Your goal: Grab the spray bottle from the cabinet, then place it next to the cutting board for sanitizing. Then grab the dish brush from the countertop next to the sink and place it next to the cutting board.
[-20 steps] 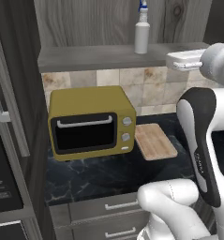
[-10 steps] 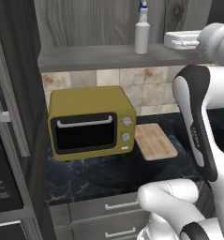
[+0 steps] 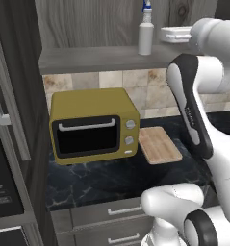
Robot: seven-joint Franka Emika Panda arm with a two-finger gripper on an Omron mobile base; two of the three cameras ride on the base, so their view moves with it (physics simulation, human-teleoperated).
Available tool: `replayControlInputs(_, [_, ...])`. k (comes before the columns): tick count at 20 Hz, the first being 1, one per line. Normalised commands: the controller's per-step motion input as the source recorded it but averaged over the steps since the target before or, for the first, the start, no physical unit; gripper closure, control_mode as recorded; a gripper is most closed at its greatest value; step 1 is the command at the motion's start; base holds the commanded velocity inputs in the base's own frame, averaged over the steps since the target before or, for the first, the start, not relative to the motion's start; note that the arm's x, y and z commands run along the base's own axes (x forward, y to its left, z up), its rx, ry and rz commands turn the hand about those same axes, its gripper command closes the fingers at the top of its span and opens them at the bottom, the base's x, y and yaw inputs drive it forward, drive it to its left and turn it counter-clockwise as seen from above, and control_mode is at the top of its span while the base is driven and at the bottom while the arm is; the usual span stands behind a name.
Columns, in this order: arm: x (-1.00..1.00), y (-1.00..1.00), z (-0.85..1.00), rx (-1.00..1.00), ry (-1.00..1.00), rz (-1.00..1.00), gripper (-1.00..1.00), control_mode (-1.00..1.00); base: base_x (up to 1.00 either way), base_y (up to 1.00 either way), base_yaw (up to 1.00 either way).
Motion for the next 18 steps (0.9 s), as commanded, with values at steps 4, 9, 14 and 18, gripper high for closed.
replayControlInputs(4, [0.64,-0.06,-0.06,0.0,-0.05,0.0,-1.0,-1.0,0.0,0.0,0.0])
replayControlInputs(9, [0.68,-0.01,-0.01,0.0,0.0,0.0,-1.0,-1.0,0.0,0.0,0.0])
replayControlInputs(14, [0.57,-0.01,0.0,0.0,0.01,0.0,-1.0,-1.0,0.0,0.0,0.0])
replayControlInputs(18, [0.5,-0.01,0.0,0.0,0.01,0.0,-1.0,-1.0,0.0,0.0,0.0])
